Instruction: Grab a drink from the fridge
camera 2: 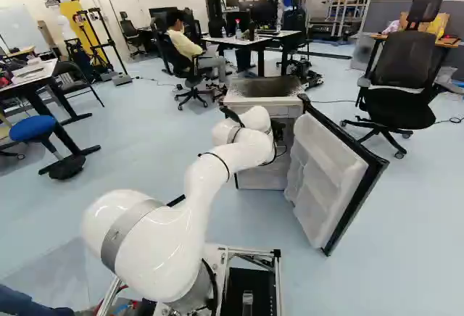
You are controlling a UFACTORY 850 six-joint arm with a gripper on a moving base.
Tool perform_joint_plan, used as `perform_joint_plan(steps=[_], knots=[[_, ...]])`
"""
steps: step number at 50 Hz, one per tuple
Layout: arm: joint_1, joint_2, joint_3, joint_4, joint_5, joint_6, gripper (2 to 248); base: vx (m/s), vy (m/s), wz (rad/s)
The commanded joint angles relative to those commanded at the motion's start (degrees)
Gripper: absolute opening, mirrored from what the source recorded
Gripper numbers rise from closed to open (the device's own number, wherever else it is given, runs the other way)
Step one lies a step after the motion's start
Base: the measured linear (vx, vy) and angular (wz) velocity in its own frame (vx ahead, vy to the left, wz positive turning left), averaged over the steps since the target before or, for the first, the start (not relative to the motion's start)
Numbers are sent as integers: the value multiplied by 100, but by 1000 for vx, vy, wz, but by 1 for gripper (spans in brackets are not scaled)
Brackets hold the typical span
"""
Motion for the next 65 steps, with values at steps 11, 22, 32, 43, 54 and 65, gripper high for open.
perform_joint_plan(steps=[11, 22, 32, 43, 54, 65], knots=[[-5, 212, 352, 0, 0, 0, 92, 0, 0, 0], [-9, 507, 787, 0, 0, 0, 92, 0, 0, 0], [-14, 672, 1064, 0, 0, 0, 92, 0, 0, 0], [-21, 838, 1343, 0, 0, 0, 92, 0, 0, 0], [-29, 1045, 1658, 0, 0, 0, 92, 0, 0, 0], [-36, 1189, 1903, 0, 0, 0, 92, 0, 0, 0]])
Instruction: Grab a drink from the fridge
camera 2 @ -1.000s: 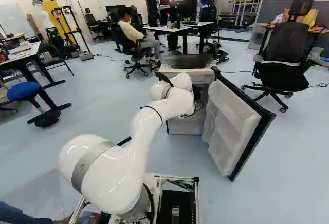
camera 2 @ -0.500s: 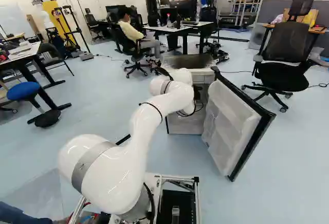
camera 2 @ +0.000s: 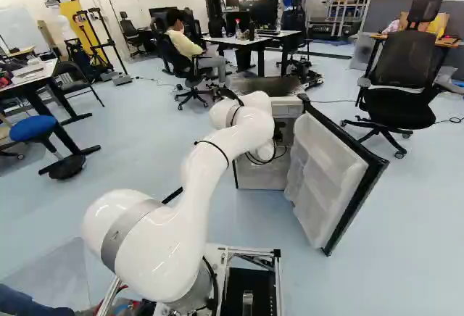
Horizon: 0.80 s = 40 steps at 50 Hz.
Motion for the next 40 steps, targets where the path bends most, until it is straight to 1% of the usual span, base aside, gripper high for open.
perform_joint_plan(steps=[11, 40], knots=[[-7, 216, 307, 0, 0, 0, 92, 0, 0, 0], [-28, 600, 930, 0, 0, 0, 92, 0, 0, 0]])
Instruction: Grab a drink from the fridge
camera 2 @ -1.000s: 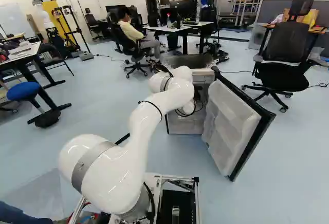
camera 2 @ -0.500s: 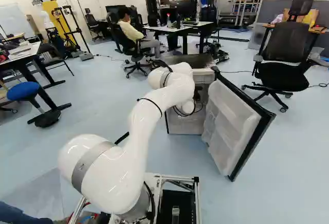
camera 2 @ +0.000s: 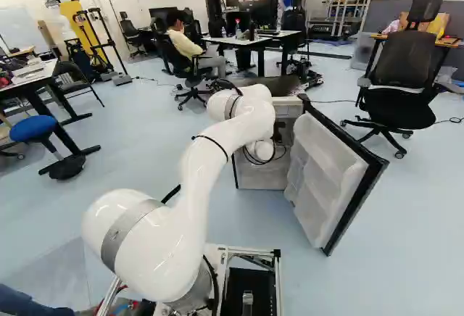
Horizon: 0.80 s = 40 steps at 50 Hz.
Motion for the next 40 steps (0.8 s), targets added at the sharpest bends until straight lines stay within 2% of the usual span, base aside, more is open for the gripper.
perform_joint_plan(steps=[21, 40], knots=[[-13, 337, 527, 0, 0, 0, 92, 0, 0, 0], [-28, 931, 1269, 0, 0, 0, 92, 0, 0, 0]])
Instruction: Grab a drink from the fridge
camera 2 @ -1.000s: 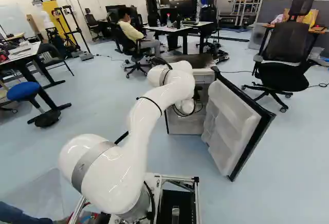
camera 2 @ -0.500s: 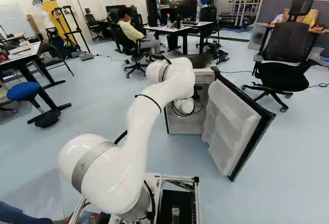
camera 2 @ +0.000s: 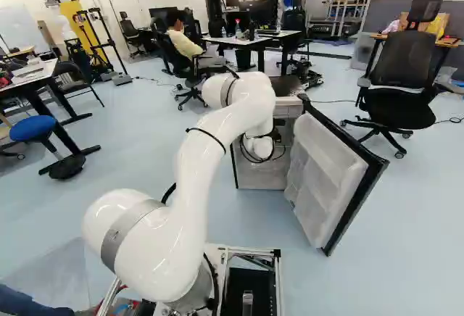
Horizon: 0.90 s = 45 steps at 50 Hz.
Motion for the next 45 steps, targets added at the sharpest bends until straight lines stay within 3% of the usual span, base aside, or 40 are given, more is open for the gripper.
perform_joint_plan(steps=[20, 45], knots=[[-12, 334, 576, 0, 0, 0, 92, 0, 0, 0], [-11, 1160, 1603, 0, 0, 0, 92, 0, 0, 0]])
